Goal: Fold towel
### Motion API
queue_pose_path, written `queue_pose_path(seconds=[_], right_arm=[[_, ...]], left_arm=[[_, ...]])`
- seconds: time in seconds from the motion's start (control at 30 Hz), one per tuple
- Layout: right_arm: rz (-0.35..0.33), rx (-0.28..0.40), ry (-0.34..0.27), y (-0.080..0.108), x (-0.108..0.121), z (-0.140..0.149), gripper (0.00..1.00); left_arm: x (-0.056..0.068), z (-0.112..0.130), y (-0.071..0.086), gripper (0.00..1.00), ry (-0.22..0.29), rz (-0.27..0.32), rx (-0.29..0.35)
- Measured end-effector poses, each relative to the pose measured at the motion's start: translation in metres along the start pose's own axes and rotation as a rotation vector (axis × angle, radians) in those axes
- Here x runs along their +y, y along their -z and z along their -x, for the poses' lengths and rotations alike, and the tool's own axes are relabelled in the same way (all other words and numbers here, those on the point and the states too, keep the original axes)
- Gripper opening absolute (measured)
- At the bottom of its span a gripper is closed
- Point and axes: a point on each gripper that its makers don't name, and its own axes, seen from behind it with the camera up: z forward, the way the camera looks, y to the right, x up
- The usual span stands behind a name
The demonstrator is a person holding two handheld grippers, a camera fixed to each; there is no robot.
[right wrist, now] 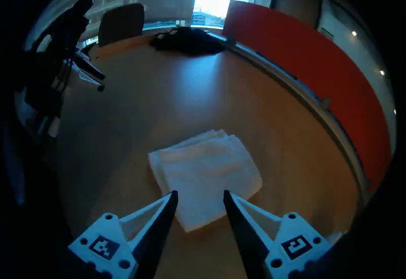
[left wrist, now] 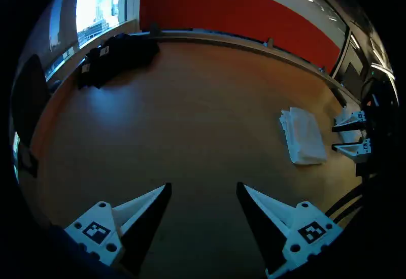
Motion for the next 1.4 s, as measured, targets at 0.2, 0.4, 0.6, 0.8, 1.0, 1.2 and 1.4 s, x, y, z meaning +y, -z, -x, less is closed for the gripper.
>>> queue_pose_path(seconds=[0.2,0.4,0.6,0.8,1.0,1.2,1.4], right_arm=[[-0.004,-0.048,-0.019,-0.007,-0.005,0.028,0.68],[-0.018,-0.085,-0.044,-0.013,-0.011,0.049,0.68],[-0.03,-0.103,-0.088,-0.015,-0.013,0.06,0.65],[-0.036,-0.112,-0.108,-0.018,-0.015,0.066,0.63],[-0.044,-0.121,-0.128,-0.021,-0.018,0.072,0.45],[-0.048,-0.124,-0.145,-0.022,-0.02,0.076,0.3],[-0.049,-0.118,-0.16,-0.022,-0.021,0.076,0.26]], left_arm=[[0.001,0.001,0.0,0.94,-0.002,0.001,-0.003],[0.003,0.001,0.001,0.94,-0.004,0.003,-0.002],[0.004,0.002,0.001,0.94,-0.003,0.005,-0.003],[0.004,0.002,0.001,0.95,-0.005,0.005,-0.004],[0.004,0.001,0.0,0.94,-0.006,0.007,-0.004],[0.004,0.001,0.0,0.94,-0.008,0.008,-0.006],[0.004,0.0,-0.001,0.94,-0.014,0.007,-0.007]])
